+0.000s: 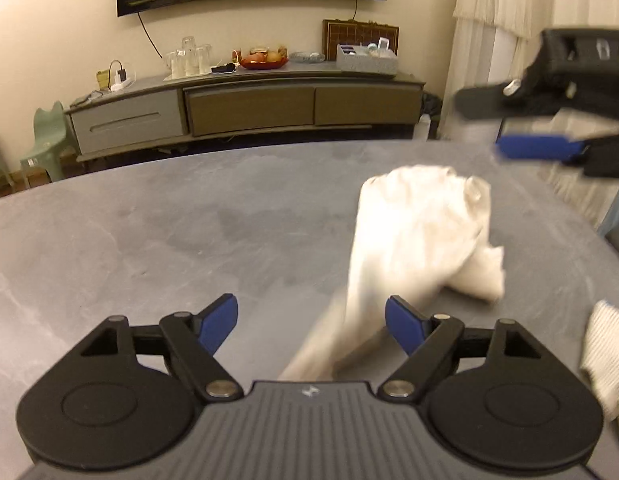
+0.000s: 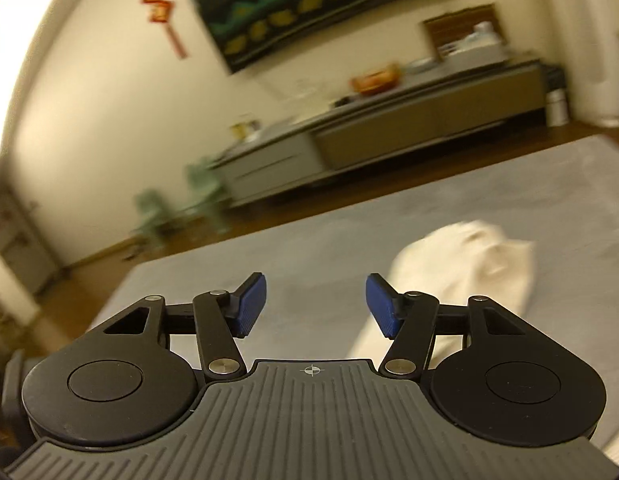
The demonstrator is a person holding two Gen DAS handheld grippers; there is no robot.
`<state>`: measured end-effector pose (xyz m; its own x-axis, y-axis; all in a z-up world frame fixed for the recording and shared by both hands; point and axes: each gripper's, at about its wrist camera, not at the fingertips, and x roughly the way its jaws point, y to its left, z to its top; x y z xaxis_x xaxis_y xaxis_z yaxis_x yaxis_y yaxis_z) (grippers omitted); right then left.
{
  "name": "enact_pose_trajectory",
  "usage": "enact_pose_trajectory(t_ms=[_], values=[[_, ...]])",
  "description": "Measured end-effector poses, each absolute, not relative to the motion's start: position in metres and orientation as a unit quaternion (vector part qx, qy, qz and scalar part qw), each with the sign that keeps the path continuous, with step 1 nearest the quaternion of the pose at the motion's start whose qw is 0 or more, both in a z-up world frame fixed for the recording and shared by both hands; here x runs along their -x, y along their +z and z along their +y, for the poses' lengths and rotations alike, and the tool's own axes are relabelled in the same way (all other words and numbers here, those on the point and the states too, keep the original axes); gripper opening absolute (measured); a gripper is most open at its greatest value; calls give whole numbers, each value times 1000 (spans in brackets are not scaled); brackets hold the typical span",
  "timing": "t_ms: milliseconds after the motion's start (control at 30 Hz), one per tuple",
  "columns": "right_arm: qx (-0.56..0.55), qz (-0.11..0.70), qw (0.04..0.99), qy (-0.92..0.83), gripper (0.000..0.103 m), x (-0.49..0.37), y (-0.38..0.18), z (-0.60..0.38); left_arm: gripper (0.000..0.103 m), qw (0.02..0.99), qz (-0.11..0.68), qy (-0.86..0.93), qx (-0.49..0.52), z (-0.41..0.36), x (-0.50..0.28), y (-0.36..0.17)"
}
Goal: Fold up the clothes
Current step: 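Grasp the cream cloth with the right gripper and lift it, then lower the cream sweatshirt with the right gripper while the left gripper grasps its edge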
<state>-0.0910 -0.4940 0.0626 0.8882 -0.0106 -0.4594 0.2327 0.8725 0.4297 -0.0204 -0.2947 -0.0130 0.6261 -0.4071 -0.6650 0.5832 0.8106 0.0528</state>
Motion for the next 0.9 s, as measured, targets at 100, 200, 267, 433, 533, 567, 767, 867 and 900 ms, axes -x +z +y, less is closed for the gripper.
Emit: enact_pose_trajectory(t_ms=[100, 200, 267, 433, 533, 567, 767, 867, 900], values=[[-261, 242, 930, -93, 78, 90, 57, -509, 83, 890, 324, -272, -169, -304, 19, -21], [-201, 274, 931, -132, 85, 77, 49, -513, 83, 878, 320, -296, -196, -320, 24, -33], [-175, 286, 926, -171, 86, 71, 42, -524, 83, 870, 317, -312, -214, -331, 28, -41], [-252, 306, 894, -210, 86, 64, 8, -567, 83, 846, 309, -351, -257, -357, 36, -60], [-286, 314, 881, -206, 71, 55, -18, -577, 46, 854, 323, -326, -245, -354, 21, -63], [-277, 322, 882, -205, 69, 50, -23, -575, 27, 858, 328, -315, -238, -352, 14, -64], [-260, 340, 899, -97, 4, 30, -22, -544, 3, 903, 350, -201, -148, -278, -23, -49], [-263, 322, 908, 56, 3, 32, 6, -505, 3, 907, 373, -165, -104, -211, -9, -39], [-252, 318, 908, 108, 3, 34, 18, -489, 4, 902, 386, -168, -101, -193, 1, -38]])
